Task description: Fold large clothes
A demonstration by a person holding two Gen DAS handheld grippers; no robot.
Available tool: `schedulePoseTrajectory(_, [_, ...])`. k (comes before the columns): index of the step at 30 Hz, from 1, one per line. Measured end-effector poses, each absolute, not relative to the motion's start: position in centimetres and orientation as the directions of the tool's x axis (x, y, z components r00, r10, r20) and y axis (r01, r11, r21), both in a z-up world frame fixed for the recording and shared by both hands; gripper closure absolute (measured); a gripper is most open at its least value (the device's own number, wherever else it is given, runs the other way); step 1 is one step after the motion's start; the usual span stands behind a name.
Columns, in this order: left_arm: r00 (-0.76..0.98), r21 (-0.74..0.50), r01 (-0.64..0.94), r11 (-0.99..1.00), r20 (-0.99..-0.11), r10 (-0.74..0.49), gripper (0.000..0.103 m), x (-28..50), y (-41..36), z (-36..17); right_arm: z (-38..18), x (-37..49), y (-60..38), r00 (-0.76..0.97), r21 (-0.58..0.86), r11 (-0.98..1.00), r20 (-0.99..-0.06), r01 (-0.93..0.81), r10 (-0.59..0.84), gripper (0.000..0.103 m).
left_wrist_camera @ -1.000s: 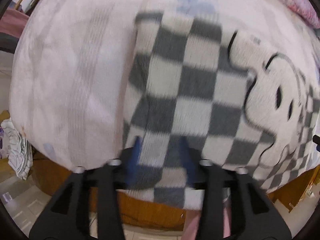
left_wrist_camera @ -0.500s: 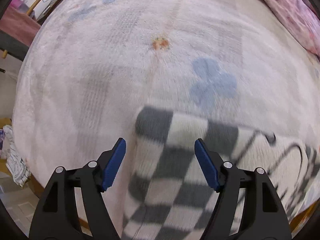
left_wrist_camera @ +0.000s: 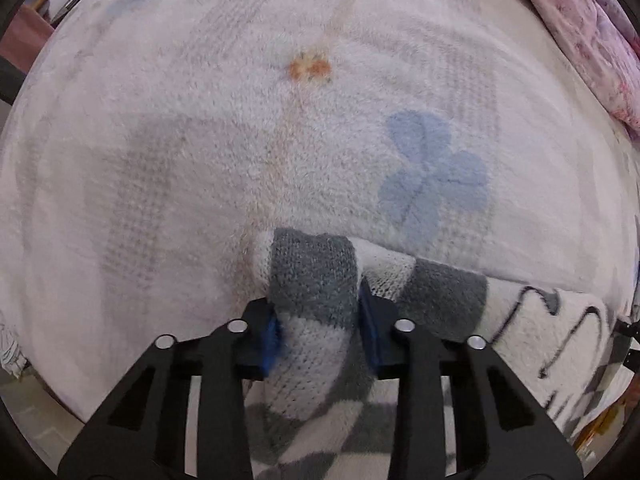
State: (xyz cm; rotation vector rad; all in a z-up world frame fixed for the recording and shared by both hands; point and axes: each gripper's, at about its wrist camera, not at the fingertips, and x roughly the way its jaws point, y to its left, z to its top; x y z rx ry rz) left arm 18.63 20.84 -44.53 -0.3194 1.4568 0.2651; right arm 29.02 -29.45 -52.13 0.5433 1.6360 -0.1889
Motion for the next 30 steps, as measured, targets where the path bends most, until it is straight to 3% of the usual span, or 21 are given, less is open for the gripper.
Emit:
schedulePoseTrajectory(4, [0.127,-0.100,-0.419,0.902,-0.991,-0.051,0.073,18.7,21.7,-42.3,-50.5,28.5,-31.3,0.019,0.282,0.823,-0.949,0.493,0.314,0.065])
schedulePoseTrajectory(15, [0.234,-0.142,-0.349,0.926,-0.970,-0.061,0.074,20.5,21.0,-36.4,-45.7,29.2,-31.8,0.124,0.371,0.778,-0.925,0.507,0.360,0.066])
schedulePoseTrajectory(26, [0.372,-0.124,-0.221,0.967,-0.928,-0.034,0.074,31.8,19.2,-31.9,-41.4,41.2,-30.4,0.254,0.439,0.791,-0.897,0.426,0.361,0.066])
schedulePoseTrajectory(27, [0.373,-0.122,-0.219,0.968,-0.927,-0.033,0.073,33.4,19.2,-32.2,-41.6,42.3,-30.3,0.252,0.436,0.797,-0.899,0.418,0.359,0.064])
schedulePoseTrajectory(28, [0.366,-0.121,-0.226,0.967,-0.930,-0.031,0.068,34.3,19.4,-32.6,-42.2,43.7,-30.1,0.230,0.417,0.812,-0.908,0.408,0.351,0.055])
schedulePoseTrajectory(30, [0.315,-0.043,-0.230,0.972,-0.948,0.033,0.054,35.8,18.9,-34.0,-43.7,45.5,-29.9,0.113,0.260,0.852,-0.966,0.454,0.234,0.042])
